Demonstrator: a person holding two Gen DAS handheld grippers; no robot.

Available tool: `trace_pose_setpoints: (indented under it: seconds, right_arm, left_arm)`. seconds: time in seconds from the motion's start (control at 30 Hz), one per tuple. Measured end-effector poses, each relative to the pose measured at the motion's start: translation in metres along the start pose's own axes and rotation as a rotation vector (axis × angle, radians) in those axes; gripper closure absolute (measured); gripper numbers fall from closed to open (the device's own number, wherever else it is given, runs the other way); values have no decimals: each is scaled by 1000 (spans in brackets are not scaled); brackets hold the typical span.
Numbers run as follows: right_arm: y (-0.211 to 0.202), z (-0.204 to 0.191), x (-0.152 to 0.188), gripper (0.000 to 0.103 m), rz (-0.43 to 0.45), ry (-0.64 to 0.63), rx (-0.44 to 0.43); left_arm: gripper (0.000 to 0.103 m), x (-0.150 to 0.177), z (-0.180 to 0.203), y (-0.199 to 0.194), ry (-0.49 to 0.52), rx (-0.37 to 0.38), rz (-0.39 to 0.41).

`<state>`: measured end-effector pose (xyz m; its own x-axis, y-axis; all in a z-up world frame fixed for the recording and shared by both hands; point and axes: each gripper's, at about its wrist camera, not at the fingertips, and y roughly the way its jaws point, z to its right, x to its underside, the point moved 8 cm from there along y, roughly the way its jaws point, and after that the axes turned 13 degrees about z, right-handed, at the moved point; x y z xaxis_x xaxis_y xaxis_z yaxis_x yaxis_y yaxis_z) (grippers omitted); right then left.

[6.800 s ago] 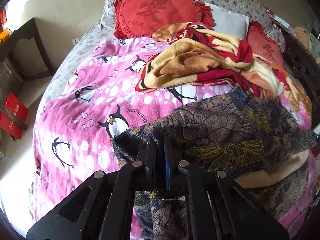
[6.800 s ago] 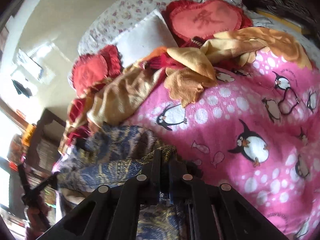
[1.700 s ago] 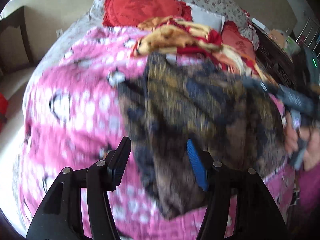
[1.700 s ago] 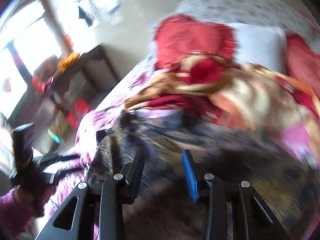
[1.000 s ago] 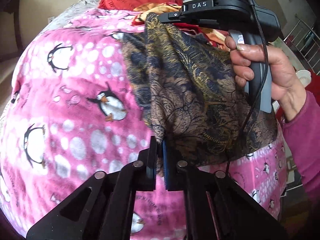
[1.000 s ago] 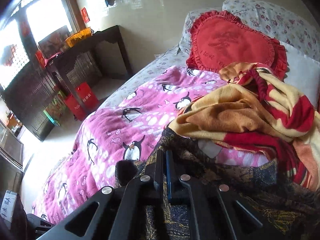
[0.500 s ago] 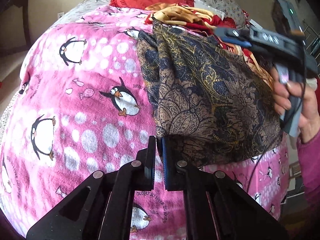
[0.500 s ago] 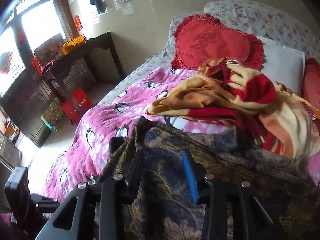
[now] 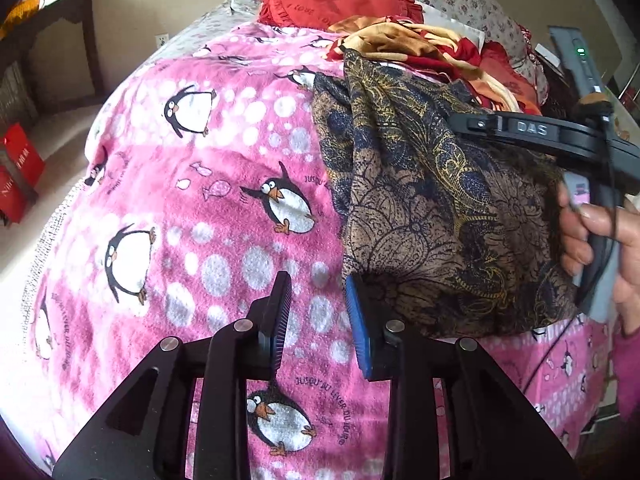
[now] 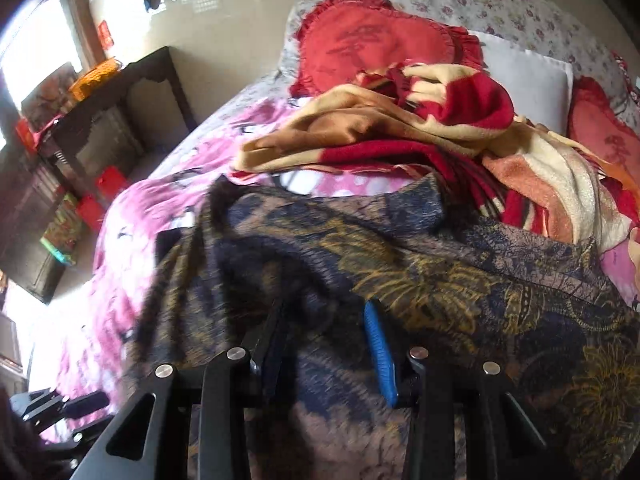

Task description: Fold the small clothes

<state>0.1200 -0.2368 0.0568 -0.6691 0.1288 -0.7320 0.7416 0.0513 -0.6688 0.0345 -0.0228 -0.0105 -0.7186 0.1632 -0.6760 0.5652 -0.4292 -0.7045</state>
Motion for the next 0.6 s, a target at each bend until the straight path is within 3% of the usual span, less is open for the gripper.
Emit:
trace_pose_setpoints:
  seconds: [0.17,0.37,0.5,0.6]
  right_arm:
    - [-20,-20,10,66,4,-31,-34]
    - [-14,-47,11,66,8,-41,-76]
    - [1,-62,4,66,16,-72,-75]
    - [18,-67,0,66,12,-62,-72]
  left_arm:
    - [76,-1,1,2,-8,-8,3]
    - [76,-1,1,3,-13,-4,5]
    - [59,-1,0,4,-43,13,3]
    - [58,0,0,6,-76,40,2]
